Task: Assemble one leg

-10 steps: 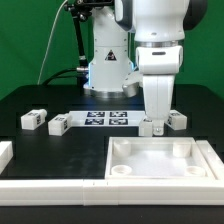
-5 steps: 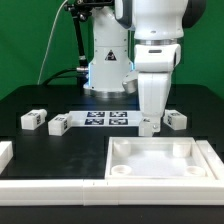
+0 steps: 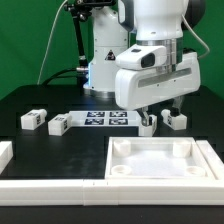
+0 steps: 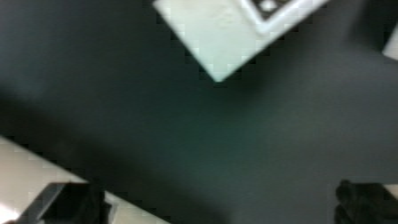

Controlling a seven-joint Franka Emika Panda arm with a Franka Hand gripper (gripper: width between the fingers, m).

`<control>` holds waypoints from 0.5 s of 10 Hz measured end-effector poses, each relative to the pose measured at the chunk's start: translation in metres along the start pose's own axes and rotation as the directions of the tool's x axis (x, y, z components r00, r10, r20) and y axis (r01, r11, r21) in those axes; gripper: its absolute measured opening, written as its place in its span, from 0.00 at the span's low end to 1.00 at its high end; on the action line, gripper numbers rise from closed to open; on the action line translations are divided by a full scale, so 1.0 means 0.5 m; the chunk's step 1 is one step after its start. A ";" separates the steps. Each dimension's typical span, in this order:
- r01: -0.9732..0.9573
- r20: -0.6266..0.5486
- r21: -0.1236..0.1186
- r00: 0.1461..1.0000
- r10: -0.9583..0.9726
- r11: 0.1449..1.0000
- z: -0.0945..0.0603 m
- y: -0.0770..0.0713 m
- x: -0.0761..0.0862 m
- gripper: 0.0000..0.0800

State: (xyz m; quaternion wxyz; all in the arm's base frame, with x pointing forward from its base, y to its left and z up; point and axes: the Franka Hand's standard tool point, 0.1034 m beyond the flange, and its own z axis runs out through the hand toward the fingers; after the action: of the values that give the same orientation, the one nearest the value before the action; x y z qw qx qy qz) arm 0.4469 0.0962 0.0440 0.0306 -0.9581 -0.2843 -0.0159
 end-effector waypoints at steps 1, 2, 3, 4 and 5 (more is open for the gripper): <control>-0.190 -0.003 0.012 0.982 0.190 0.982 0.006 -0.017 -0.004 0.81; -0.277 0.002 0.017 0.961 0.277 0.961 0.013 -0.041 -0.005 0.81; -0.342 0.000 0.019 0.940 0.343 0.939 0.019 -0.081 0.001 0.81; -0.313 -0.002 0.021 0.950 0.313 0.950 0.022 -0.110 0.004 0.81; -0.317 -0.003 0.025 0.948 0.317 0.948 0.022 -0.118 0.008 0.81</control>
Offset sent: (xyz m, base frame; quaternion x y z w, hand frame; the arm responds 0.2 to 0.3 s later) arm -0.0318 0.0513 -0.0030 0.0031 0.0170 0.0533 0.9984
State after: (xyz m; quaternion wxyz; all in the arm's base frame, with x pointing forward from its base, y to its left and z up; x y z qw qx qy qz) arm 0.4181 0.1482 0.0361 0.0451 -0.9909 -0.1267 -0.0106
